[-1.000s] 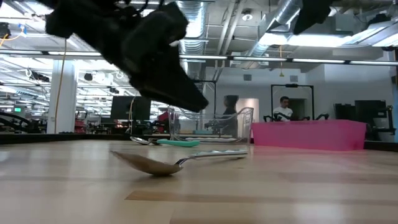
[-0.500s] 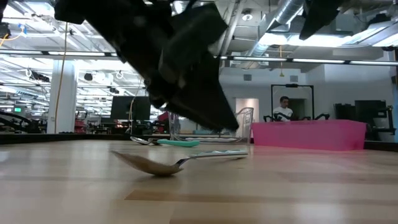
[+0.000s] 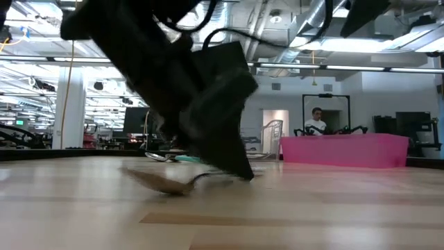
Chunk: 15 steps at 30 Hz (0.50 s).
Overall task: Sort silverware by color (type)
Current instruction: Put the white-blue spoon into the transparent bin
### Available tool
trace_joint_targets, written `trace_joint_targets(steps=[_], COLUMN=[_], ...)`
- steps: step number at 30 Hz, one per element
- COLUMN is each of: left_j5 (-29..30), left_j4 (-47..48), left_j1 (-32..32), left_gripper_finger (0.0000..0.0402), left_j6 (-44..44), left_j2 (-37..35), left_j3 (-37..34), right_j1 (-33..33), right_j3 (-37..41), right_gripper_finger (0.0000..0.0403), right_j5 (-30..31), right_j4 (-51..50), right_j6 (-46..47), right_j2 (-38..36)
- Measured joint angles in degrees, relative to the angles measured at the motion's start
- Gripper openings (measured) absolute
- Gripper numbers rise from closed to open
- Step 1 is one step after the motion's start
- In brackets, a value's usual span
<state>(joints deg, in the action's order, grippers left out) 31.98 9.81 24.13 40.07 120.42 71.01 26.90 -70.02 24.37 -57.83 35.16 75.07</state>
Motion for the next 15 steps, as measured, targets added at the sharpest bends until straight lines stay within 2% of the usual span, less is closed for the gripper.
trace_joint_targets(steps=[8, 11, 15], left_j5=[0.2, -0.1, -0.2], left_j4=[0.5, 1.7, 2.2], left_j1=[-0.2, -0.5, -0.6], left_gripper_finger=[0.0183, 0.0156, 0.009], left_j6=[1.2, 1.4, 0.3], left_j2=[0.5, 0.5, 0.5], left_j3=[0.1, 0.1, 0.1], right_j1=[0.1, 0.1, 0.1], right_j3=[0.0, 0.0, 0.0], right_gripper_finger=[0.0129, 0.0129, 0.0129], right_j5=[1.4, 1.5, 1.6], right_j4=[0.0, 0.0, 0.0], right_j6=[0.0, 0.0, 0.0], right_j2=[0.0, 0.0, 0.4])
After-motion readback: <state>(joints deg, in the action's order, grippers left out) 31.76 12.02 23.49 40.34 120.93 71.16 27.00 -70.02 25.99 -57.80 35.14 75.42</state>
